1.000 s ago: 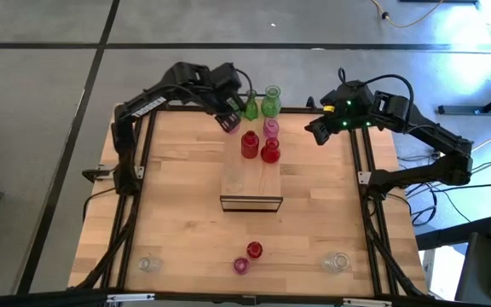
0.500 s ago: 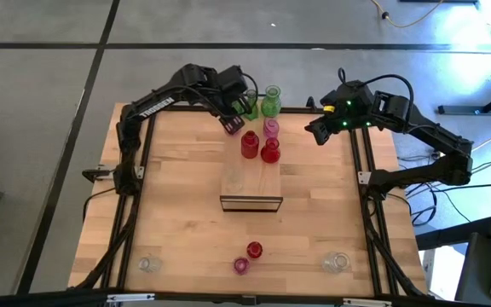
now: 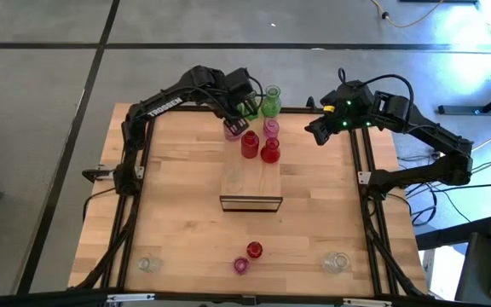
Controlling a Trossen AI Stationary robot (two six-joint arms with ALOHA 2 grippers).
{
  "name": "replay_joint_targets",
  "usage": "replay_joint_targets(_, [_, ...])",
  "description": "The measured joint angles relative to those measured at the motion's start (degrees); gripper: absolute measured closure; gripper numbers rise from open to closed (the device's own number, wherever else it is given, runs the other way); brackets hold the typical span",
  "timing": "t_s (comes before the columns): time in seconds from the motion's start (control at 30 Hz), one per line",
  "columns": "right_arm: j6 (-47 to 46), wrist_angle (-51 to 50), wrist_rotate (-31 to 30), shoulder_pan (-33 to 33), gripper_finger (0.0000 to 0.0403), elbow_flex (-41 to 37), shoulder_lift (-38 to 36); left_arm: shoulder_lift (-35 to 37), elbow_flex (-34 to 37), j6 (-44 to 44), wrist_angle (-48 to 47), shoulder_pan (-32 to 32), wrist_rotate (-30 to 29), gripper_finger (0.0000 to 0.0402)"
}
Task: Sort vases onto shelf
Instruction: Put the top pink vase on the shelf aligned with the other pink vase
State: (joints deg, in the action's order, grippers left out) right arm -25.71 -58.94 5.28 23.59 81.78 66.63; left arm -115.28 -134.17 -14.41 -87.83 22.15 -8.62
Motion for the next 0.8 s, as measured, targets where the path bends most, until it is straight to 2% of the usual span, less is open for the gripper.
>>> replay_joint_targets(0.8, [0.00, -1.27, 0.37, 0.00, 0.0281, 0.00, 0.00, -0.27, 0.04, 0.00, 2.62, 0.07, -0.84, 0.0250])
